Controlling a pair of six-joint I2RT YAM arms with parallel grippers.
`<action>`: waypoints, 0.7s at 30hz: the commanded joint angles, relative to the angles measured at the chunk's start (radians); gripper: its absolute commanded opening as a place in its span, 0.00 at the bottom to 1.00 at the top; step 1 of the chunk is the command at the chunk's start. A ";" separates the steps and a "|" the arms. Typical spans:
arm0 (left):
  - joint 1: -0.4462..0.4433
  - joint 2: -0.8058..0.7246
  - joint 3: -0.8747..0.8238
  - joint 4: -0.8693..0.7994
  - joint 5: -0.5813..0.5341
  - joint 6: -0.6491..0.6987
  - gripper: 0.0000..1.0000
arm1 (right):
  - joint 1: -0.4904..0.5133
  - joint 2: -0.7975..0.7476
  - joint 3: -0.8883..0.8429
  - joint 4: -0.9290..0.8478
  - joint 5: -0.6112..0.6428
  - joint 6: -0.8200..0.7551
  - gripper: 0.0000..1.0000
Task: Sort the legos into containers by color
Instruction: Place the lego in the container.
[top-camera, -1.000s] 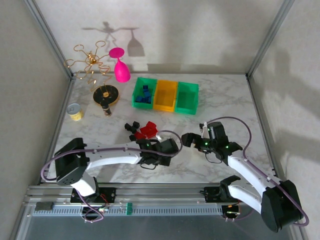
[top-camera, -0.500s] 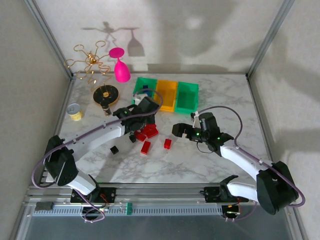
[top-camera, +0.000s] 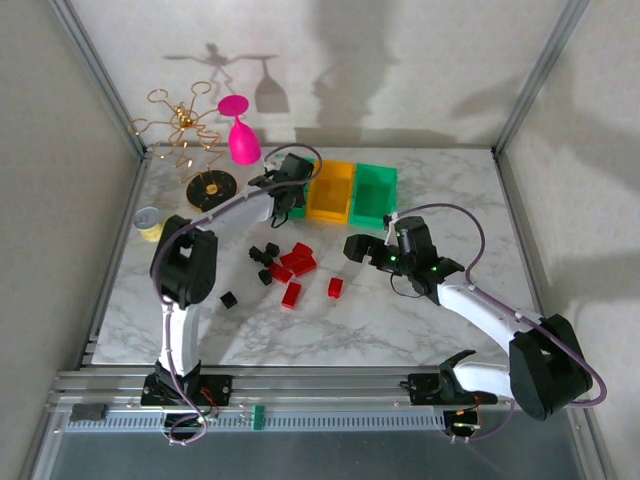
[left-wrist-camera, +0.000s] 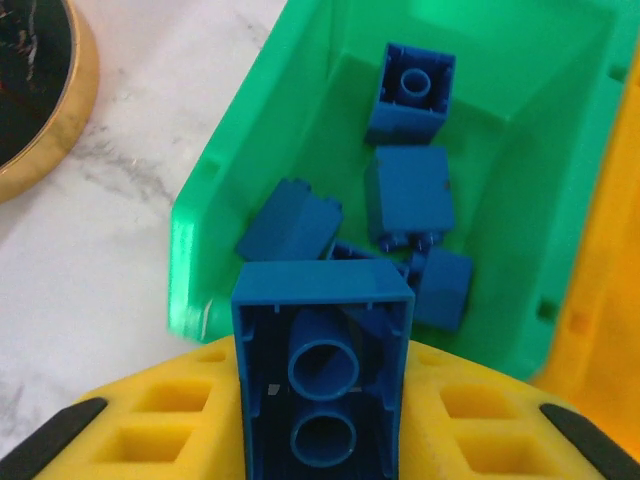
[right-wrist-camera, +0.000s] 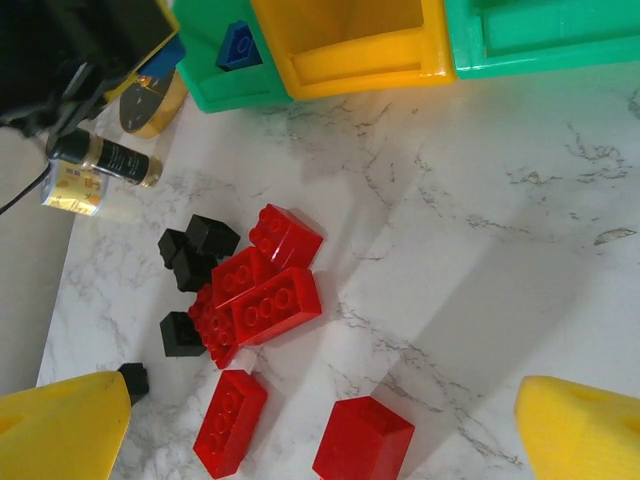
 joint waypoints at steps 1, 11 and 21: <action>0.024 0.053 0.096 0.008 0.007 0.023 0.32 | 0.004 -0.002 0.017 0.003 0.029 0.003 0.99; 0.039 0.163 0.225 -0.018 0.023 0.042 0.44 | 0.003 -0.006 0.019 -0.001 0.036 -0.004 0.99; 0.023 0.017 0.131 -0.021 0.106 0.040 0.50 | 0.004 -0.015 0.036 -0.032 0.049 -0.024 0.99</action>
